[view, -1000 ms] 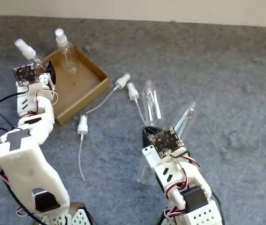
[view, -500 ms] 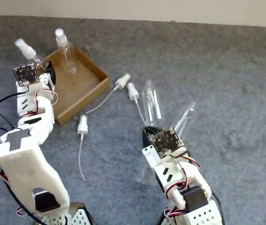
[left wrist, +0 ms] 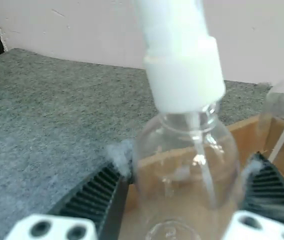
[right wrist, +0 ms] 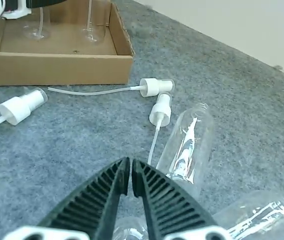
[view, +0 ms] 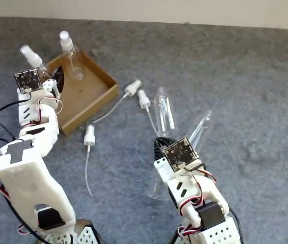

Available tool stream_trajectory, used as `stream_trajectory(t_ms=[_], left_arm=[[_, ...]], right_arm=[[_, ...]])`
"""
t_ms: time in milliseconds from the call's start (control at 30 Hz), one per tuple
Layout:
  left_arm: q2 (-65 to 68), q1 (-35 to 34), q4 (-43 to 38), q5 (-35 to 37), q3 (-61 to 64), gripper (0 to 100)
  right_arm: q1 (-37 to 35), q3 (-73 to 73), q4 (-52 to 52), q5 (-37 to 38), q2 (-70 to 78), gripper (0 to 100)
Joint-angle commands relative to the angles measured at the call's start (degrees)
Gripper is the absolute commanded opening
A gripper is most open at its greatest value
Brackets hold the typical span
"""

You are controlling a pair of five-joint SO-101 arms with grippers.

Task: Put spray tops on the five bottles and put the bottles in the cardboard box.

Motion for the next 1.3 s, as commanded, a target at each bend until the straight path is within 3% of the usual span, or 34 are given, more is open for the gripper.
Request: stream_trajectory(t_ms=[0,733,1067,1267], left_arm=[[-0.75,-0.66,-1.32,-0.62,-0.04,30],[-4.00,-0.66,-0.53,-0.62,2.33,30],[-13.93,-0.75,13.10,-0.62,3.12,30],[-21.49,-0.40,25.41,-0.53,3.12,30]], right_arm=[[-0.48,3.65,-1.54,0.62,-0.75,1.2],[-0.48,3.65,-1.54,0.62,-0.75,1.2],[-0.48,3.65,-1.54,0.62,-0.75,1.2],[-0.48,3.65,-1.54,0.62,-0.75,1.2]])
